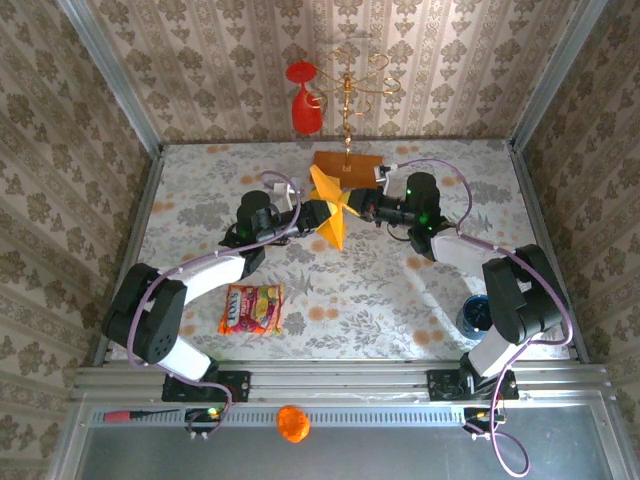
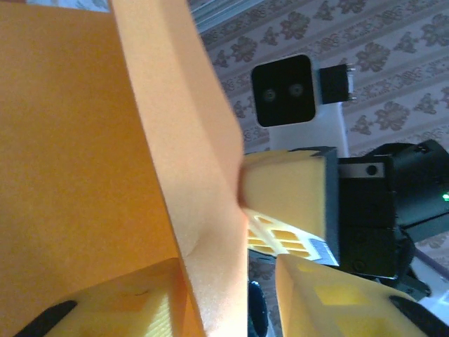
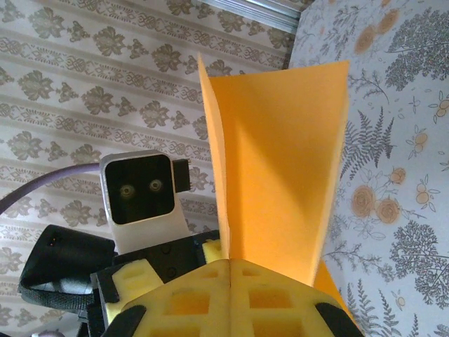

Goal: Fold a paper plane with a square sheet of paper (pick it up from the middle)

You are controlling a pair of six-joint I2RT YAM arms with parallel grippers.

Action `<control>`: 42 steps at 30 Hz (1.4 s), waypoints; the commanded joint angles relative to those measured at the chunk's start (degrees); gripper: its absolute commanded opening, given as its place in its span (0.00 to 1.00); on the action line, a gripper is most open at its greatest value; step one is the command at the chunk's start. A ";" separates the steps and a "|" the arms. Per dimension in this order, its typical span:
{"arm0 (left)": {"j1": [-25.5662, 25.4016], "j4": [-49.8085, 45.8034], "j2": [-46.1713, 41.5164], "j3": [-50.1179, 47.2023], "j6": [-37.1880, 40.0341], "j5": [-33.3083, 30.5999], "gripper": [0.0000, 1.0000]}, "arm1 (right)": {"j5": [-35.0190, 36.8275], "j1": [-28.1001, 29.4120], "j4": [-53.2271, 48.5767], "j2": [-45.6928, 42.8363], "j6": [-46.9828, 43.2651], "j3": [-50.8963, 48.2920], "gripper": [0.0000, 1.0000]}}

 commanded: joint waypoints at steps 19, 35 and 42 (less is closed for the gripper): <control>0.16 -27.32 -4.88 6.41 17.61 -5.76 0.16 | 7.47 -3.81 -20.04 -8.03 -13.47 -1.69 0.51; -12.07 -84.76 8.64 32.21 43.47 -62.73 0.12 | 31.35 -6.75 -46.09 -19.45 -28.08 -0.97 0.51; -19.43 -89.60 21.57 39.37 45.61 -76.84 0.08 | 32.90 -8.77 -46.42 -21.03 -26.69 -3.31 0.51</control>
